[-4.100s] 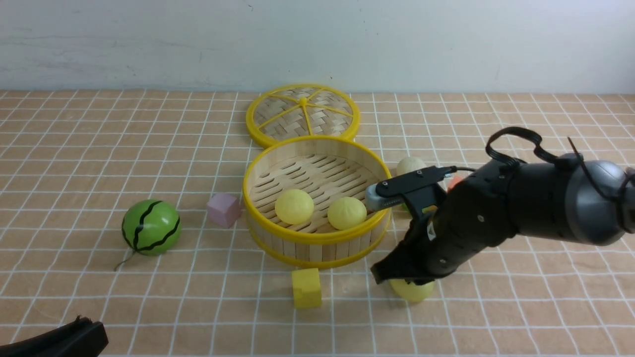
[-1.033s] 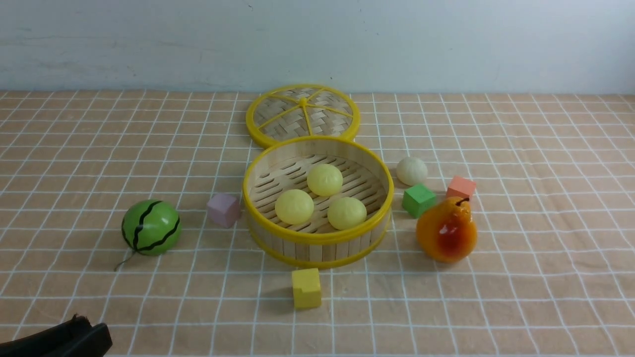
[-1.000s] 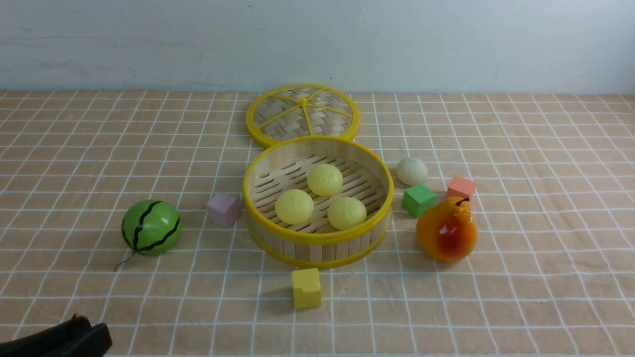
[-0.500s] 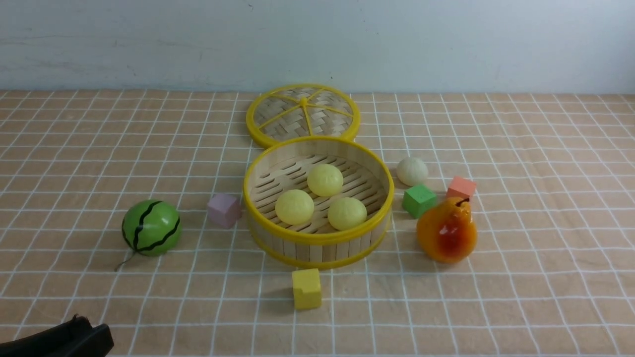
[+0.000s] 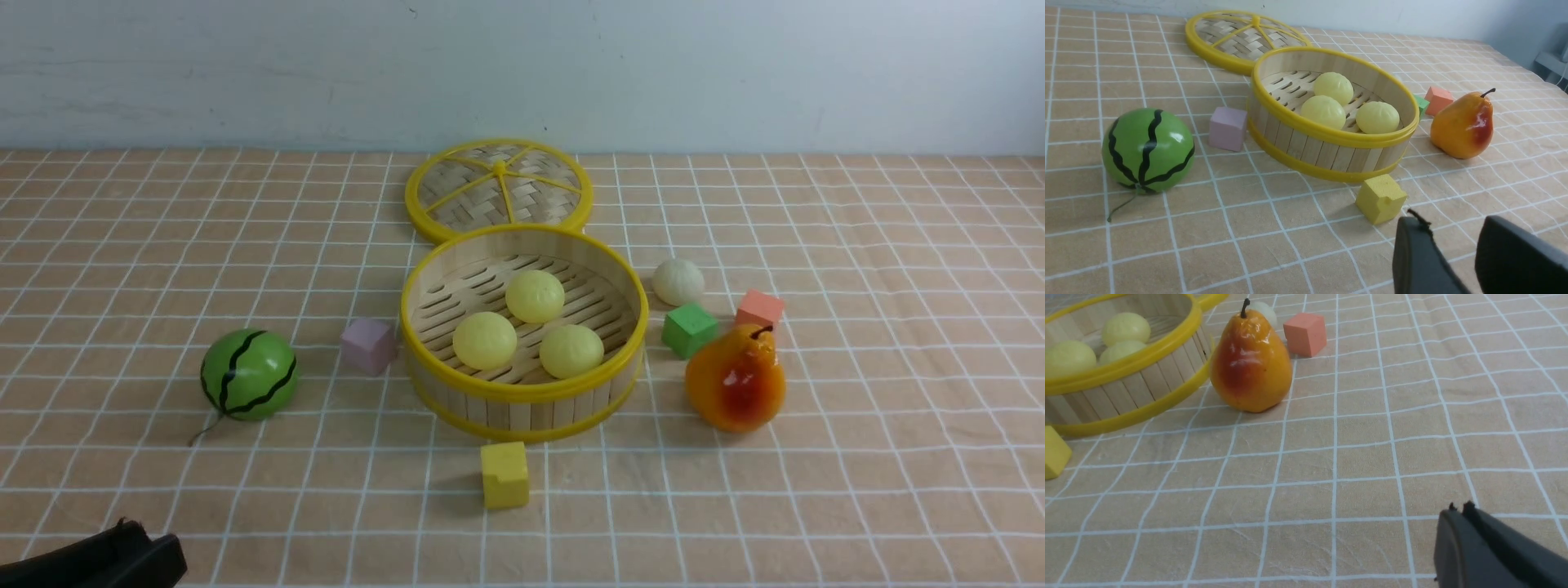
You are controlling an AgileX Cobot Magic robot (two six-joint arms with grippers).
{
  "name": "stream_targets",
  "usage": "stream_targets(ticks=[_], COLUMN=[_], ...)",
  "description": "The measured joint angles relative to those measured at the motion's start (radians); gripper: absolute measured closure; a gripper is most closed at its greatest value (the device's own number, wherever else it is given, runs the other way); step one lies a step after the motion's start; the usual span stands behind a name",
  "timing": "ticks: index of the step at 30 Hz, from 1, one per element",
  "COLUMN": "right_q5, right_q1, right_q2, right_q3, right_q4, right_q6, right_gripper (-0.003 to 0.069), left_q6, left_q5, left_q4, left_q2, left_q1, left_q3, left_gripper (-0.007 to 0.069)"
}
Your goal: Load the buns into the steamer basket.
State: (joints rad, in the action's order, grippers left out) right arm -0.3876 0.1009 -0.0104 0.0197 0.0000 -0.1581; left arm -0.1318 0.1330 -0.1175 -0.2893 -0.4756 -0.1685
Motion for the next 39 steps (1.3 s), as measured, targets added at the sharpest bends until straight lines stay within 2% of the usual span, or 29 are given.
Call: stream_targets(ticks=[9,14,17,19,23,25,31,39], right_q5=[0.000,0.000,0.000,0.000,0.000,0.000,-0.001,-0.001], right_q1=[0.000,0.000,0.000,0.000,0.000,0.000,-0.001,-0.001], right_q2=[0.000,0.000,0.000,0.000,0.000,0.000,-0.001,-0.001], right_q3=[0.000,-0.001,-0.001,-0.001,-0.001,-0.001,-0.001,-0.001], right_q4=[0.006,0.006,0.006,0.007,0.009,0.009,0.009,0.009], right_q6=[0.000,0.000,0.000,0.000,0.000,0.000,0.000,0.000], right_gripper=[0.0669,0.0664,0.0662,0.0662,0.0662,0.0660,0.0657,0.0648], left_q6=[0.000,0.010,0.001,-0.045,-0.090,-0.094,-0.100,-0.101], left_q5=[0.000,-0.047,-0.062,-0.040,0.074,0.119,0.242,0.252], left_q4=[0.001,0.062,0.060,0.053,0.050,0.050,0.008,-0.023], left_q2=[0.000,0.000,0.003,0.034,0.165,0.229,0.299,0.299], left_q1=[0.000,0.020,0.096,0.211,0.361,0.389,0.402,0.402], left_q3=[0.000,0.001,0.001,0.008,0.064,0.104,0.197,0.199], left_gripper=[0.0400,0.0405,0.0436,0.0491,0.0610,0.0638,0.0638,0.0638])
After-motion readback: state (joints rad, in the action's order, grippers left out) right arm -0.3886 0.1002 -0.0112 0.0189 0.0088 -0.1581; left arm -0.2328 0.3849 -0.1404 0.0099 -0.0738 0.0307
